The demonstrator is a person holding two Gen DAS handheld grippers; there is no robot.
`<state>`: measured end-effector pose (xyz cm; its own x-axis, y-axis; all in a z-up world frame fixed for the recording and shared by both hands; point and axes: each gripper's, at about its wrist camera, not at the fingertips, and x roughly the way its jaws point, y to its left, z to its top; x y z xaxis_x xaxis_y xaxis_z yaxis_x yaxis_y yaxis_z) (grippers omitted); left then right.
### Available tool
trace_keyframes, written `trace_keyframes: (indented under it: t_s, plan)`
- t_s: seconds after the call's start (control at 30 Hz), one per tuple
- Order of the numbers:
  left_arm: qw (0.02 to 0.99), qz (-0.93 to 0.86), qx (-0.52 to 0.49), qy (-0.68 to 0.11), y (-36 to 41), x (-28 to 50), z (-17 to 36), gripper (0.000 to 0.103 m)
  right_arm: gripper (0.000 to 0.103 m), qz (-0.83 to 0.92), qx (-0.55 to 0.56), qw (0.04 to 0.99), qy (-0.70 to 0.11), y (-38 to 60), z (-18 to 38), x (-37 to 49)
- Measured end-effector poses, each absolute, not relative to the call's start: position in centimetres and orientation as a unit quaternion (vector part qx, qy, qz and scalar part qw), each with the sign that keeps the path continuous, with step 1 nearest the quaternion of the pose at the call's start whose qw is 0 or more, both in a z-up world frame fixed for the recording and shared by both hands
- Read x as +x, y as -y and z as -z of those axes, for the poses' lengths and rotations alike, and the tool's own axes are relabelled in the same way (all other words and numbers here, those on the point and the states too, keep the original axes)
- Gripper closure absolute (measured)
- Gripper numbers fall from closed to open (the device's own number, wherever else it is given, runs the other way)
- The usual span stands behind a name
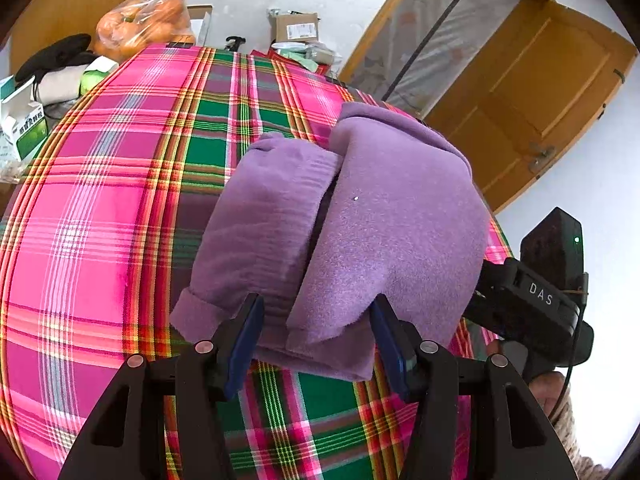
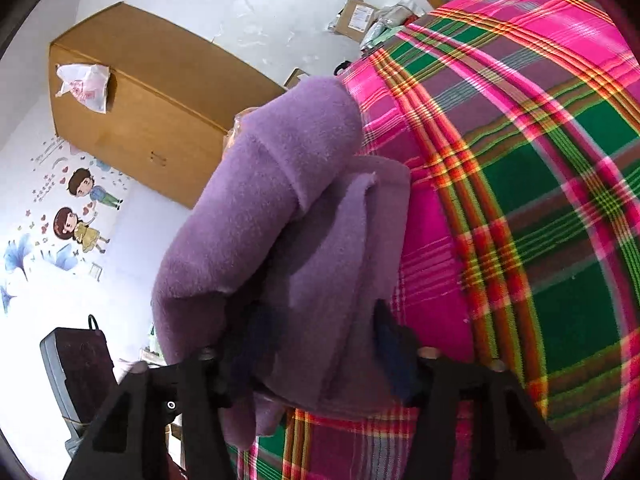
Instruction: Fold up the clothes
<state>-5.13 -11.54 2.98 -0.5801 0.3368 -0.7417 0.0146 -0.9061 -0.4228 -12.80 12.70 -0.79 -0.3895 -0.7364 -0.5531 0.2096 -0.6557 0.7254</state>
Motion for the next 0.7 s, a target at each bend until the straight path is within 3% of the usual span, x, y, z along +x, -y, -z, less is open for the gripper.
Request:
trace_keyframes:
  t_s: [0.1,0.2,0.7]
  plan:
    - [0.092,-0.867,-0.450,0.195,11.4,-5.1,-3.0,0.045,0.074,0.787,0.461,0.306,0.275,-12.6,0.7,-12.6]
    - [0.091,-0.867,-0.450,0.196,11.4,-5.0,-3.0,0.045,0.077,0.794,0.457,0.305,0.262,-12.5,0.3,-12.3]
    - [0.095,-0.864,-0.453,0.200,11.6,-5.2,-2.9,0.045,0.076,0.807,0.448,0.285,0.257,-13.7,-0.5,-11.6]
